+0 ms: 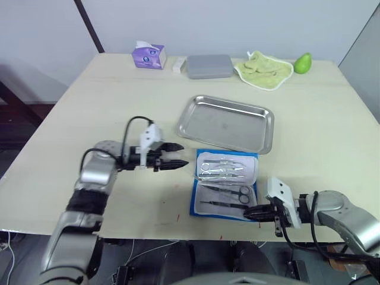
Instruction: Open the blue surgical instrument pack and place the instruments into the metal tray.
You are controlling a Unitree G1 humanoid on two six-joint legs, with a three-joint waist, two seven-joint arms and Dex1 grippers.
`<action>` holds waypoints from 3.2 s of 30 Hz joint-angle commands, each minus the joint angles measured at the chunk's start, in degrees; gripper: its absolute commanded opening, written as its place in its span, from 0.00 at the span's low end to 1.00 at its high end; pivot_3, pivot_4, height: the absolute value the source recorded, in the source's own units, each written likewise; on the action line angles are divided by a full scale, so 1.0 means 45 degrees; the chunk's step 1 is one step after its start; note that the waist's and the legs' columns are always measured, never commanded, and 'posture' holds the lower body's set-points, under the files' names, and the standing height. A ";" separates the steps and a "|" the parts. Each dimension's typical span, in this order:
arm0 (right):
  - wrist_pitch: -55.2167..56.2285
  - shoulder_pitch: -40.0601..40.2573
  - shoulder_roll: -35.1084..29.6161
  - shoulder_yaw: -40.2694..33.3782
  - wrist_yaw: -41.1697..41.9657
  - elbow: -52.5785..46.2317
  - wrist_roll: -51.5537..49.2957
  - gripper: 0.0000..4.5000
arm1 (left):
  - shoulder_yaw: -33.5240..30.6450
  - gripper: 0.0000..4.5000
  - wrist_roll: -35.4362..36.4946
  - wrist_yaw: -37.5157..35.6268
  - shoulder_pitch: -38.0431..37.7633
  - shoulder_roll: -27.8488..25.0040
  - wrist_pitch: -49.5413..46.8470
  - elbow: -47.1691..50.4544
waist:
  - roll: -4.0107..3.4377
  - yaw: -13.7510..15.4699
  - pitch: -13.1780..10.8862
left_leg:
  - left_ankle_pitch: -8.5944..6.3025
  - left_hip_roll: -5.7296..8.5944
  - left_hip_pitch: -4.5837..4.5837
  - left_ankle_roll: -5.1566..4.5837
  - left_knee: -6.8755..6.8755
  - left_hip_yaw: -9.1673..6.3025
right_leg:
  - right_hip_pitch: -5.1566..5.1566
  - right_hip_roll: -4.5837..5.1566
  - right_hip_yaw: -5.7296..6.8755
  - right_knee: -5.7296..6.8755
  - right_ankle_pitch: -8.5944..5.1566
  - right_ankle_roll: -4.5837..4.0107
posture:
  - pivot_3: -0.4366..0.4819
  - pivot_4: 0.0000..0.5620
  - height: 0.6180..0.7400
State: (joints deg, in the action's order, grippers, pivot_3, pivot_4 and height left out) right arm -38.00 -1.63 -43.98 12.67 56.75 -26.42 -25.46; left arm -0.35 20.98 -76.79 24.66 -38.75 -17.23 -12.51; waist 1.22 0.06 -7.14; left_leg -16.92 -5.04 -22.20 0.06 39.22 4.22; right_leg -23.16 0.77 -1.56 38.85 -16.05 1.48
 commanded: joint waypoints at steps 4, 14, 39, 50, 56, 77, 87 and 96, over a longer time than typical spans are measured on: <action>0.0714 0.0105 0.0615 -0.2125 -0.0036 -0.1317 -0.1812 0.07 | -0.2150 0.69 0.3028 -0.1224 -0.1433 -0.0825 -0.1322 0.2213 | -0.0007 0.0076 -0.0032 | 0.0002 0.0000 -0.0073 0.0002 0.0014 -0.0010 | -0.0057 0.0004 0.0015 0.0005 0.0002 0.0003 | 0.48 0.27 1.00; 0.0856 0.2172 -0.0605 -0.5788 0.0378 -0.3081 -0.3651 0.99 | -0.3437 1.00 0.4297 -0.1740 -0.3274 -0.2158 -0.2029 0.3538 | 0.0020 0.0138 -0.0094 | 0.0001 0.0003 -0.0091 0.0001 0.0016 -0.0010 | -0.0065 0.0012 0.0021 -0.0005 0.0002 0.0004 | 0.48 0.27 1.00; 0.6523 -0.2277 0.0775 -0.0891 0.3166 0.4820 0.1222 0.99 | -0.2233 1.00 0.4240 -0.1342 -0.3631 -0.1759 -0.1336 0.5218 | -0.0039 0.0156 -0.0154 | 0.0002 0.0002 -0.0090 0.0002 0.0016 0.0010 | -0.0085 -0.0003 0.0001 0.0006 0.0002 0.0001 | 0.48 0.27 1.00; 0.7352 -0.2300 0.1454 -0.0787 0.3168 0.5868 0.1617 0.99 | -0.2093 1.00 0.4061 -0.1522 -0.3545 -0.1733 -0.1013 0.4898 | -0.0044 0.0152 -0.0157 | 0.0003 0.0001 -0.0090 0.0004 0.0019 0.0014 | -0.0085 -0.0002 -0.0001 0.0009 0.0003 0.0001 | 0.48 0.27 1.00; 0.7845 -0.2177 0.2133 -0.0915 0.3016 0.6306 0.1555 0.99 | -0.2007 1.00 0.4072 -0.1568 -0.3574 -0.1728 -0.0845 0.4797 | -0.0048 0.0147 -0.0159 | 0.0003 0.0001 -0.0088 0.0005 0.0021 0.0013 | -0.0085 -0.0004 -0.0001 0.0014 0.0003 0.0001 | 0.48 0.27 1.00; 1.1425 -0.2405 0.3053 -0.0570 0.3882 1.1453 0.2463 0.99 | -0.1923 1.00 0.3893 -0.1679 -0.3886 -0.1677 -0.0281 0.4372 | -0.0011 0.0152 -0.0135 | 0.0002 0.0000 0.0085 0.0003 0.0006 0.0035 | 0.0069 0.0000 -0.0013 0.0002 0.0002 0.0000 | 0.48 0.27 1.00; 1.1601 -0.2600 0.3167 -0.0319 0.3935 1.2371 0.2649 0.99 | -0.1631 1.00 0.3055 -0.0641 -0.3585 -0.1605 -0.0338 0.4266 | 0.0148 0.0173 -0.0020 | 0.0001 -0.0005 0.0124 0.0003 0.0002 0.0023 | 0.0114 0.0004 0.0001 -0.0002 0.0000 -0.0004 | 0.48 0.27 1.00; 1.1232 -0.2517 0.3201 -0.0302 0.3695 1.1794 0.2613 0.99 | 0.1053 1.00 0.1655 0.1200 -0.0041 -0.0563 -0.2308 0.3983 | 0.0211 0.0177 0.0024 | 0.0002 -0.0004 0.0123 0.0003 0.0002 0.0015 | 0.0119 -0.0001 0.0005 0.0002 0.0001 -0.0004 | 0.48 0.27 1.00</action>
State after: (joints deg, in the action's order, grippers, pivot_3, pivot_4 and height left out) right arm 15.11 -14.92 -28.94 10.29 75.66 23.15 -17.76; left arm 2.49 29.67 -71.21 22.43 -41.84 -27.24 6.24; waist 2.18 0.86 -7.03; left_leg -16.91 -5.06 -21.65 0.07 39.23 4.30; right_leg -22.62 0.75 -1.55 38.85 -16.04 1.46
